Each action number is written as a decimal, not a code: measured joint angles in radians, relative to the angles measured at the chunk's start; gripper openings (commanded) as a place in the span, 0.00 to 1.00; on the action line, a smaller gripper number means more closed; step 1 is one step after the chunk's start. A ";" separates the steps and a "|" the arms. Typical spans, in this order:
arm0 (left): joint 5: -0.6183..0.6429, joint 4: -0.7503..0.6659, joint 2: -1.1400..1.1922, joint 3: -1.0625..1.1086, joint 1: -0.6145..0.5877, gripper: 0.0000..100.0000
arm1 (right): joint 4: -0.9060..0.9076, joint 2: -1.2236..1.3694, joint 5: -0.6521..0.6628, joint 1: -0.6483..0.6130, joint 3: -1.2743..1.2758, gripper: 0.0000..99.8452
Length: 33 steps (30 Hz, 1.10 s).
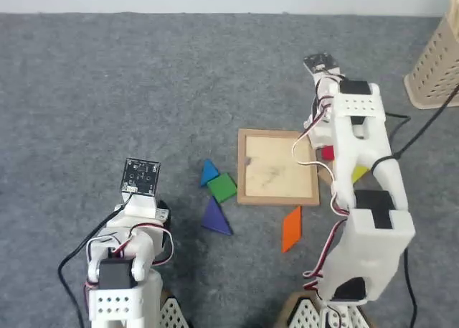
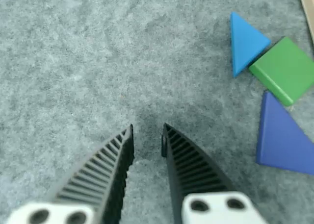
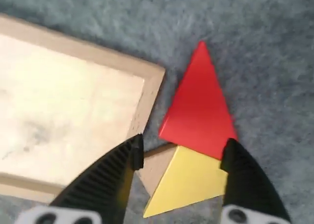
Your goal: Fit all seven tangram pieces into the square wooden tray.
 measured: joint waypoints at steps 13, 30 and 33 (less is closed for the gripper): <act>0.000 0.000 0.000 0.000 0.000 0.09 | -0.121 0.006 0.169 0.029 0.150 0.30; 0.000 0.000 0.000 0.000 -0.002 0.09 | -0.144 0.181 0.167 0.072 0.006 0.16; 0.000 0.000 0.000 0.000 -0.002 0.09 | -0.155 0.181 0.158 0.083 -0.012 0.08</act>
